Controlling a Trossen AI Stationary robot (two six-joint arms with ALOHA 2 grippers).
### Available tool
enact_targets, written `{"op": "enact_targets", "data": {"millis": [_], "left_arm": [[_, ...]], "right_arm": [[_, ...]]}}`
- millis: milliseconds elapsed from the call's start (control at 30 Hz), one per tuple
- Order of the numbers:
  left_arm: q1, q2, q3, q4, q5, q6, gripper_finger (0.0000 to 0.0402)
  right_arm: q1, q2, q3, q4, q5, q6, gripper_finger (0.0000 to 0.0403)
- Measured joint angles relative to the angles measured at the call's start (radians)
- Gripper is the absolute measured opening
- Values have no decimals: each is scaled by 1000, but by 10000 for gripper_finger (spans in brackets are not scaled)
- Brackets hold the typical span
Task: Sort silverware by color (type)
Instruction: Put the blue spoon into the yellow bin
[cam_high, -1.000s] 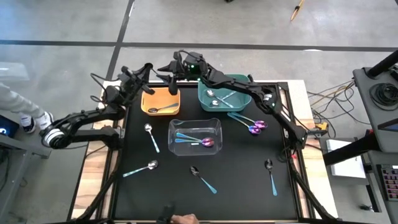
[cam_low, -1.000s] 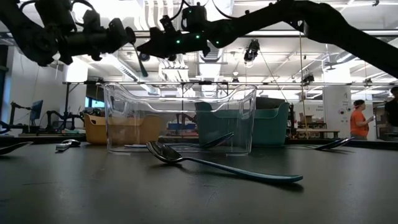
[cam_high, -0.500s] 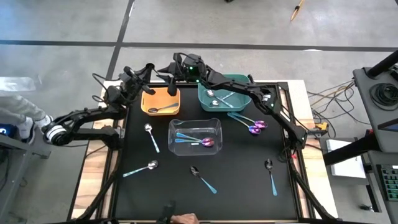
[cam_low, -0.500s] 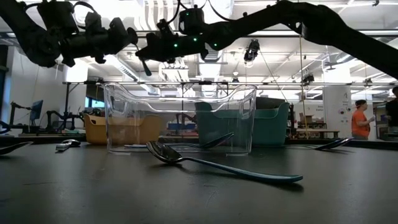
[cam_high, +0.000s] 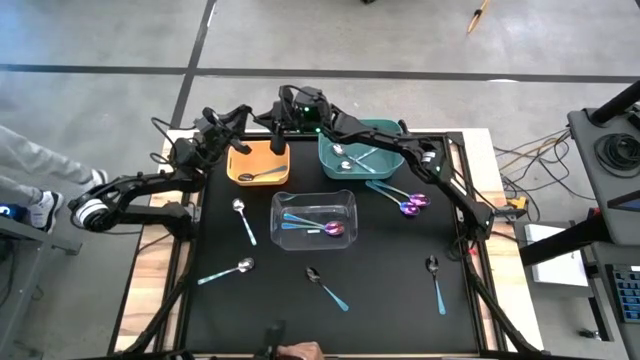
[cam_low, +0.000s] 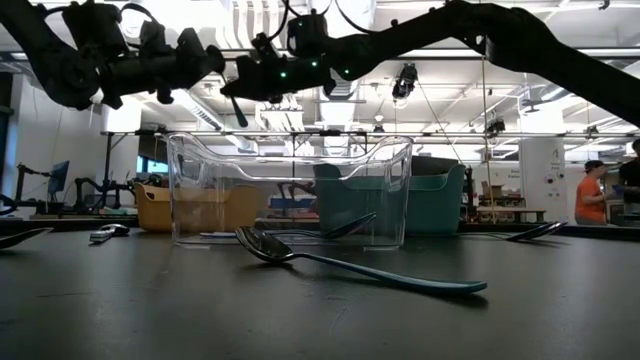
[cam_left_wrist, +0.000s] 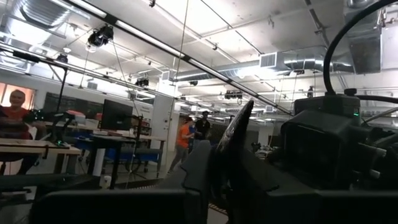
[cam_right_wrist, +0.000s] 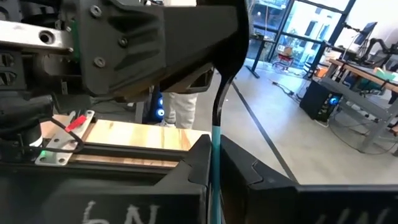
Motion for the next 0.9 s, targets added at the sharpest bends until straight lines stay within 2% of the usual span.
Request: {"op": "enact_targets", "data": {"millis": [267, 433, 600, 900], "left_arm": [[0, -23, 0, -7, 9, -18, 118], [1, -59, 0, -7, 10, -5, 154], [1, -107, 0, -25, 10, 19, 171], [1, -201, 0, -34, 6, 20, 173]], "right_arm": [[-6, -3, 15, -94, 2, -15, 8], [-6, -4, 17, -129, -1, -21, 8], [-7, -4, 17, -168, -4, -23, 8], [5, 14, 14, -198, -63, -3, 8]]}}
